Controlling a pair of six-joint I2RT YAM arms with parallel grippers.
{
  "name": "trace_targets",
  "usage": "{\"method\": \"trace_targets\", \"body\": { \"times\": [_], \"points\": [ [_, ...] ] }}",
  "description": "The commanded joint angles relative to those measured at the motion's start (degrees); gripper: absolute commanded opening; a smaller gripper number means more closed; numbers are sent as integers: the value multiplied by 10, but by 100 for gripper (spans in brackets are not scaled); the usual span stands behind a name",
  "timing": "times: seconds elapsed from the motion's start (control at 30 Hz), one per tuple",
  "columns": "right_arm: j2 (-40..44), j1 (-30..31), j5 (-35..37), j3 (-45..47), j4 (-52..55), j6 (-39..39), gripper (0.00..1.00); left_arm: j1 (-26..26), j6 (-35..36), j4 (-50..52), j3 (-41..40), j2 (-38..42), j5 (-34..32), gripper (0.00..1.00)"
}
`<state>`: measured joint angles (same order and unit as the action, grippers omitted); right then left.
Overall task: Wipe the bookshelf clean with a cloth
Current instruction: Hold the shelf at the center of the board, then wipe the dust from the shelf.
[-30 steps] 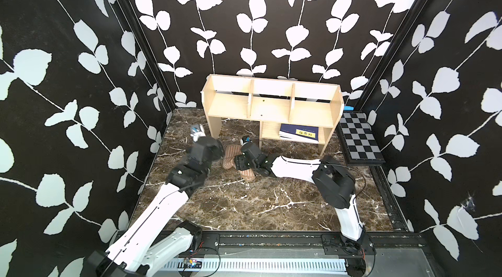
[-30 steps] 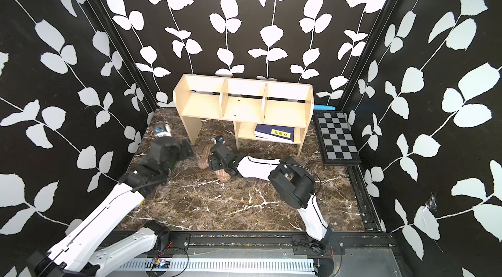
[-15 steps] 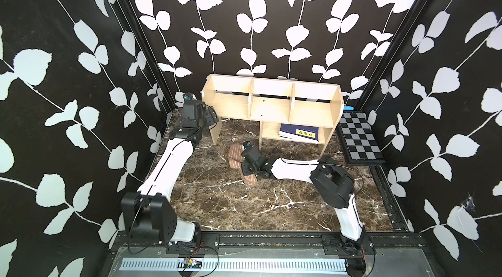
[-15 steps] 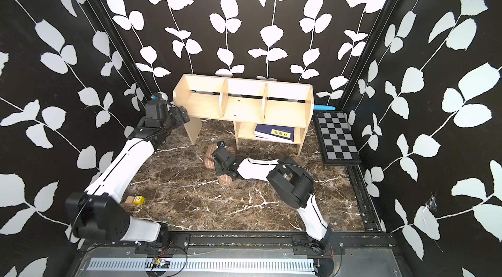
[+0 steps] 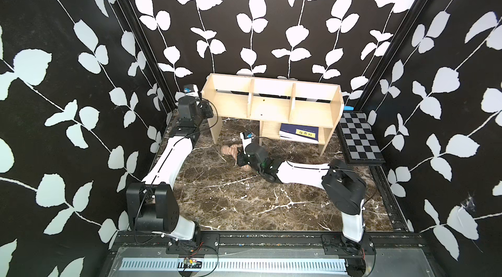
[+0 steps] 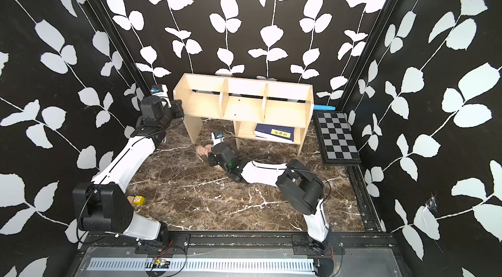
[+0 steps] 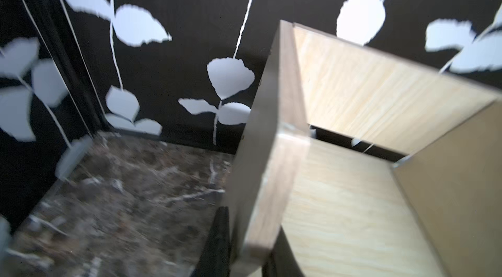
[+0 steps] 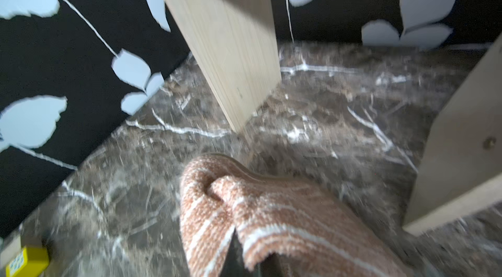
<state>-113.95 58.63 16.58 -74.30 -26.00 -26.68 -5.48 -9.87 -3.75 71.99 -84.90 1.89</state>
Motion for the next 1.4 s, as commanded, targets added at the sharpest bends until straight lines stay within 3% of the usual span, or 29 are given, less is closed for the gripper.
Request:
{"method": "trace_targets", "body": {
  "times": [0.0, 0.13, 0.27, 0.43, 0.63, 0.77, 1.0, 1.13, 1.37],
  "points": [
    [-39, 21, 73, -44, -149, 38, 0, -3, -108, -1, 1, 11, 37, 0],
    [-71, 22, 98, -83, -172, 31, 0, -4, -113, 13, -52, 75, 21, 0],
    [-105, 23, 75, -143, -165, 32, 0, -5, -110, 38, -101, 141, 16, 0],
    [-123, 23, 128, -169, -192, 8, 0, -6, -82, 46, -128, 194, -8, 0],
    [-214, 24, 52, -307, -129, 2, 0, -6, -100, 33, -139, 189, 23, 0],
    [-266, 18, 45, -331, -150, -29, 0, -6, -99, 29, -148, 201, 35, 0],
    [-344, 15, -88, -448, -20, -30, 0, -6, -100, 23, -157, 208, 40, 0],
    [-305, 23, -29, -407, -26, 17, 0, -6, -107, 23, -158, 210, 39, 0],
    [-201, 33, 226, -299, -118, 177, 0, -6, -103, 25, -163, 219, 36, 0]
  ]
}}
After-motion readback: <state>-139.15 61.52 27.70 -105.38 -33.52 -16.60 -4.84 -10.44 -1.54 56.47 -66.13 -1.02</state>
